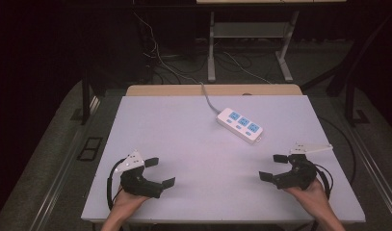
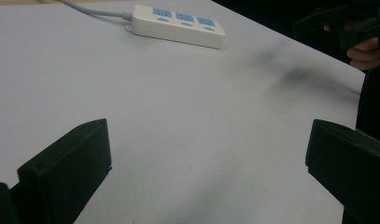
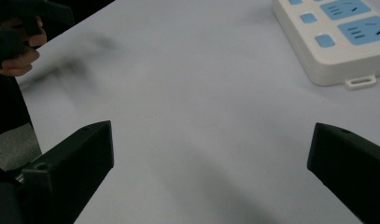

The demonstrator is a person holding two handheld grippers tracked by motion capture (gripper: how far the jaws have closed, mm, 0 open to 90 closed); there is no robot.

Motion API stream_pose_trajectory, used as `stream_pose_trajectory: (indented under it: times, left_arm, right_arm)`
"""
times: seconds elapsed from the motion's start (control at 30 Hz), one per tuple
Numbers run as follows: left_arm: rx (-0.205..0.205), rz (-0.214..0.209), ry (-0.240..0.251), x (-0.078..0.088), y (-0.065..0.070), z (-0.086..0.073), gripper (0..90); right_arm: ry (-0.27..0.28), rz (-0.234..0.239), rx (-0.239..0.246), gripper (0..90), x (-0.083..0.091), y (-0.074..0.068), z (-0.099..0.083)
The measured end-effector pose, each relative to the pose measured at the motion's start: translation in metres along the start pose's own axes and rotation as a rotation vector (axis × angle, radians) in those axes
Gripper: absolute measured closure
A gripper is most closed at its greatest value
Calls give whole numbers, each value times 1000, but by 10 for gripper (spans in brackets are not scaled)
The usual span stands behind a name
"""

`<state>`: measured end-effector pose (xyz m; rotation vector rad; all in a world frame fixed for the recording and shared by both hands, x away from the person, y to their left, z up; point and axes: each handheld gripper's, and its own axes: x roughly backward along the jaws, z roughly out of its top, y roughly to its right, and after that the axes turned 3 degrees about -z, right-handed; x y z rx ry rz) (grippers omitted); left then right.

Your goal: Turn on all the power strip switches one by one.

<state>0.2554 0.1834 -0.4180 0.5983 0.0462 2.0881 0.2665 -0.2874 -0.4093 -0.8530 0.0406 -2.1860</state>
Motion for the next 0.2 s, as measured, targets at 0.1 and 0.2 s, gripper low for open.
stream_pose_trajectory:
  times: [0.1,0.2]
  left_arm:
    - [-3,-1,-3,0,0,0,0]
    - [-3,1,-5,0,0,0,0]
  right_arm:
    - [0,-3,7,3,1,-4,-7]
    - [11,-12,5,3,3,-6,-14]
